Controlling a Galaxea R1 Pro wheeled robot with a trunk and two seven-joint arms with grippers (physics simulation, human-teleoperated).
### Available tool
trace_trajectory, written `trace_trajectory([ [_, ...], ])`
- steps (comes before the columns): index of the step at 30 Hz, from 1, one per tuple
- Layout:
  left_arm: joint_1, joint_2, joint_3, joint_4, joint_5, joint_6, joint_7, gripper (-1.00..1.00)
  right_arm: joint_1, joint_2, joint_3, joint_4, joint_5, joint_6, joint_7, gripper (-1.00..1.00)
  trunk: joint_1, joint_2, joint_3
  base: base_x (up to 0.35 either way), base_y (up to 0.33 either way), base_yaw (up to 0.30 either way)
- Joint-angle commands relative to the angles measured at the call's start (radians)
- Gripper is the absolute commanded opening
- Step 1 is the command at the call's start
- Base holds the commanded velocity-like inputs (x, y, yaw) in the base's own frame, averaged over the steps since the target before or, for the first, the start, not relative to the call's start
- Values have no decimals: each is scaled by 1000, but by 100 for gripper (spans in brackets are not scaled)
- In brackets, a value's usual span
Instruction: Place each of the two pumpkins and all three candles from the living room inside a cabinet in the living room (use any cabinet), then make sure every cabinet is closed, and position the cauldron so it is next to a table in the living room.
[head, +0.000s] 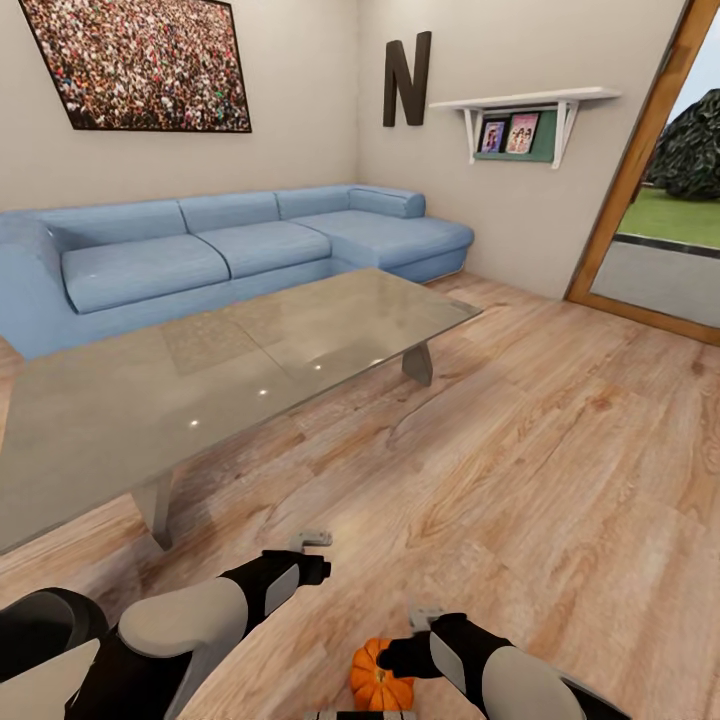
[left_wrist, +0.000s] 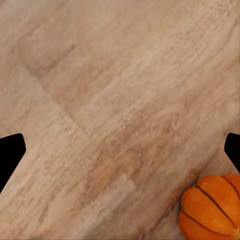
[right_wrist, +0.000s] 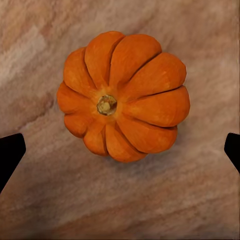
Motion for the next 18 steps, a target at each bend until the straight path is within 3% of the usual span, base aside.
trace_trajectory([
  [1, -1, 0, -7, -2, 8, 0, 5, 100, 0, 0, -7, -2, 10, 9, -16, 100, 0, 0, -1, 0, 0, 0],
  [7, -1, 0, -7, -2, 8, -4, 5, 100, 0, 0, -7, -1, 17, 32, -70, 100, 0, 0, -1, 0, 0, 0],
  [18, -1, 0, -7, -2, 8, -5, 5, 100, 0, 0, -7, -1, 37, 40, -79, 100, 0, 0, -1, 0, 32, 0],
])
